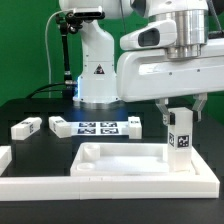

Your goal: Assemble desk

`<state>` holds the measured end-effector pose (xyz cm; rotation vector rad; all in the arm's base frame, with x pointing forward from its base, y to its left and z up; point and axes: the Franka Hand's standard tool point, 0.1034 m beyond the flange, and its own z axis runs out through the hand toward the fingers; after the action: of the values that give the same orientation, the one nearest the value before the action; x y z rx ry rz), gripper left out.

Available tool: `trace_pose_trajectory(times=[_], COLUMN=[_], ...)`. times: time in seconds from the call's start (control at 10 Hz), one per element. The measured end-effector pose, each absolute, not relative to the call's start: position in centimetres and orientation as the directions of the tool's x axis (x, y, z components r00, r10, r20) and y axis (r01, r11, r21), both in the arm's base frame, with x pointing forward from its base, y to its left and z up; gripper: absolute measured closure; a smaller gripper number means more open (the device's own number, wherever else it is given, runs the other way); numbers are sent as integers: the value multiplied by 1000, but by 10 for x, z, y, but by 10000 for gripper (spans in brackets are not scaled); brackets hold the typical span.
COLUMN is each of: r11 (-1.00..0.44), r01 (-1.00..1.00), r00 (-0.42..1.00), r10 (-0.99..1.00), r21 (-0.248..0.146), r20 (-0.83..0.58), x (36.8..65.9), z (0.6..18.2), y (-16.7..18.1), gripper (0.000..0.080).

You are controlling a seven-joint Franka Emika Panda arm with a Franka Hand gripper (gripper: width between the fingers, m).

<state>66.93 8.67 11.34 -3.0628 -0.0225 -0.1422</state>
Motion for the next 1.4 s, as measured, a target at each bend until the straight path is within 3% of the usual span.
trace_pose_trajectory(times=[0.3,0.6,0.9,1.3,1.4], r11=[-925,-683,-580,13,152], r01=[-366,-720,-808,-998,-986], r00=[927,693,589,-3,-137], r10=[-372,-717,-803,-987,-974], r21=[-100,-125,-106,-60,-70], r20=[54,-76,-93,-158,-178], x=[674,674,672,670,670], z=[113,112,112,109,110], y=[85,79,78,94,100], gripper=[510,505,502,502,502])
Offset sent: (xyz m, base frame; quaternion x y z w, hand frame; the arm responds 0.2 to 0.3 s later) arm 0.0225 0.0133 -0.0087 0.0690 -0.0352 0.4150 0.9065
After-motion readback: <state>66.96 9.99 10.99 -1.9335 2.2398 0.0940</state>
